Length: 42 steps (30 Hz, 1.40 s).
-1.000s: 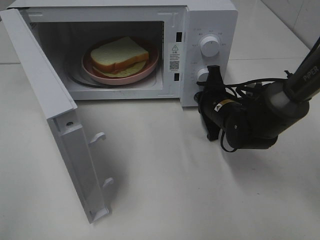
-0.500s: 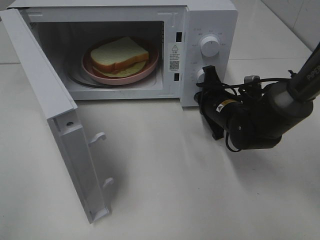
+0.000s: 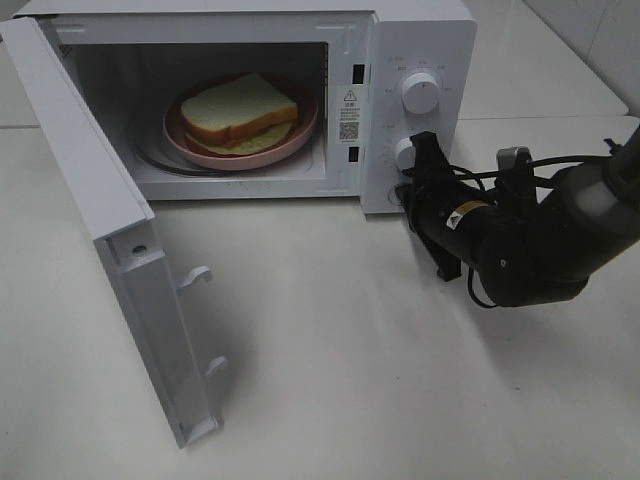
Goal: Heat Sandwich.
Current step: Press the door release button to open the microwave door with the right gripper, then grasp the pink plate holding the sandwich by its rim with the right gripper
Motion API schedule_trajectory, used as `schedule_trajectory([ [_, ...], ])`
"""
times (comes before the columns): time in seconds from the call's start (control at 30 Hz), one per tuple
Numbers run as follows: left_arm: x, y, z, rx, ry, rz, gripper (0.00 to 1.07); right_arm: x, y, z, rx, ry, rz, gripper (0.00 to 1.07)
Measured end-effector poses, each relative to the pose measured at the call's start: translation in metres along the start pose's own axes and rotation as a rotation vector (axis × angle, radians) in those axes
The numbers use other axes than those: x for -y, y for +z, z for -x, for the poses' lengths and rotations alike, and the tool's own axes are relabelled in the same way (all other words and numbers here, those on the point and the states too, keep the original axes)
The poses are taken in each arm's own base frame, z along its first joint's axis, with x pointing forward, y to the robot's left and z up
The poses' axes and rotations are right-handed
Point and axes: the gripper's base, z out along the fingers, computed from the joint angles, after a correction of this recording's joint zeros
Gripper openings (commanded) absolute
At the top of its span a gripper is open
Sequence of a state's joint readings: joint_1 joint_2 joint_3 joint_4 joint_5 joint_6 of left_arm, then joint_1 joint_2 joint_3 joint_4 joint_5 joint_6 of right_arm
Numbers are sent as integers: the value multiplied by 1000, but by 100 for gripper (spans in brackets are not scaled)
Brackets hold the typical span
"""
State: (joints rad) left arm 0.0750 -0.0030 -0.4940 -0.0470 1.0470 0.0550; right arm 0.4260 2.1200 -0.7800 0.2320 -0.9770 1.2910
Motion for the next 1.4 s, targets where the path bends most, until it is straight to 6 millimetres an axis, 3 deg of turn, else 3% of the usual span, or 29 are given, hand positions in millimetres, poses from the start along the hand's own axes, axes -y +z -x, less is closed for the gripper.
schedule_trajectory([
  [0.37,0,0,0,0,0,0,81,-14,-34,17,80,4,149,0],
  [0.83,0,0,0,1,0,0,81,-3,-72,19,43,-89,103,0],
  [1.17,0,0,0,1,0,0,81,-36,-98,20,-38,-343,93,0],
  [1.4,0,0,0,1,0,0,81,-50,-116,22,-82,-535,39,0],
])
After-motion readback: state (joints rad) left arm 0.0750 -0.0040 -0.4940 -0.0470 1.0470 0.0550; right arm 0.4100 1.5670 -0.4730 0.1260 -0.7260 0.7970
